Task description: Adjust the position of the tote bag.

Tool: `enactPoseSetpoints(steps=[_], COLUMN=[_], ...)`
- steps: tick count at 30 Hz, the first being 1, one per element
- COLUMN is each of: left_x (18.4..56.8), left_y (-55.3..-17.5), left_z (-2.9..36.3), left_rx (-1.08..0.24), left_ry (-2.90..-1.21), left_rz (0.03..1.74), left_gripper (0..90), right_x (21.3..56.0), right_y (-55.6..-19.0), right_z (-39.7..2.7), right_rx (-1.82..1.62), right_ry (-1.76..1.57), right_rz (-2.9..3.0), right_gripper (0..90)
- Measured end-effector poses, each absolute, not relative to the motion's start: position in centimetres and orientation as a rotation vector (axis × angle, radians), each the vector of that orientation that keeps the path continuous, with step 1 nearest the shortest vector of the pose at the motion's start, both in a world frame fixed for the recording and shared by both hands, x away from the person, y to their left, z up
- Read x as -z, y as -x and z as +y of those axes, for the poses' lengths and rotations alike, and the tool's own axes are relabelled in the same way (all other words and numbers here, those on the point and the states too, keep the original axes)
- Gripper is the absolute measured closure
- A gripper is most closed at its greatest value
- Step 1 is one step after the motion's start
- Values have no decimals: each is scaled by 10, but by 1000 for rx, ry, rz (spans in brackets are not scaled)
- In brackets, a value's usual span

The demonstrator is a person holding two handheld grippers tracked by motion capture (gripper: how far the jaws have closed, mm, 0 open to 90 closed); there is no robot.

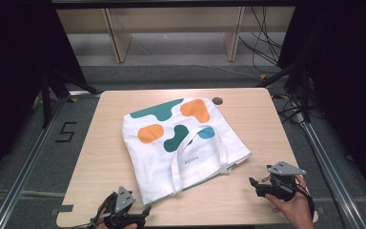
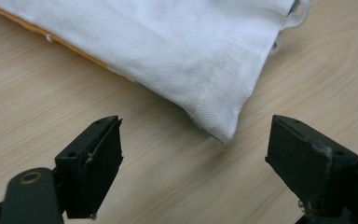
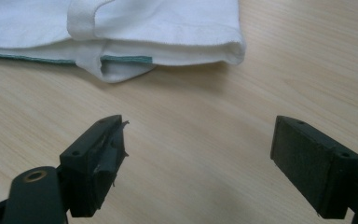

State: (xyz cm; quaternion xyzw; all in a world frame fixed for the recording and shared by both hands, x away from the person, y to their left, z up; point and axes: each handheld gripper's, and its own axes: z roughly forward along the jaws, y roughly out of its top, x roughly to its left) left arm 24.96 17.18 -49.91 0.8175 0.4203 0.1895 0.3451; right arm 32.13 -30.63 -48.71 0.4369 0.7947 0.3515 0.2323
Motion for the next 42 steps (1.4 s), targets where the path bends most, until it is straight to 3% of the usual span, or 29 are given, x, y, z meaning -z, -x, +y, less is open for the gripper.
enactPoseSetpoints(steps=[36,42], left_x=[504,505], left_y=[-270,-270], left_z=[156,151], left_rx=[-545,-597], left_ry=[-2198,-2238], left_rz=[1064,995], left_gripper=[202,297], right_x=[490,490], right_y=[-325,-325], right_z=[-306,-304], right_rx=[-955,-962], right_ry=[-1179,-1192], right_rz=[2201,2222], right_gripper=[193,199])
